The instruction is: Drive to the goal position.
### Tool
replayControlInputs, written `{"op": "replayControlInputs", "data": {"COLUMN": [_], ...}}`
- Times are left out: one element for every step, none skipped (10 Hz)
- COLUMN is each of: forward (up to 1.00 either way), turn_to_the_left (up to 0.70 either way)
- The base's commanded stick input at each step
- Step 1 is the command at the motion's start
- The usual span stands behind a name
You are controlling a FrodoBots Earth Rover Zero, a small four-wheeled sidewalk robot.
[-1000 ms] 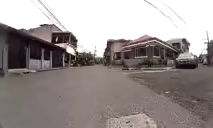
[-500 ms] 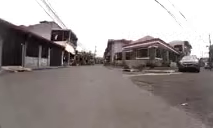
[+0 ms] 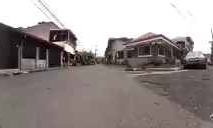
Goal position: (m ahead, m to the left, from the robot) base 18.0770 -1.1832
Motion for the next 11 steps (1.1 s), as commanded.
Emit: {"op": "replayControlInputs", "data": {"forward": [1.0,1.0,1.0,1.0,1.0,1.0,1.0,1.0,1.0,1.0,1.0], "turn_to_the_left": [0.0,0.0,0.0,0.0,0.0,0.0,0.0,0.0,0.0,0.0,0.0]}}
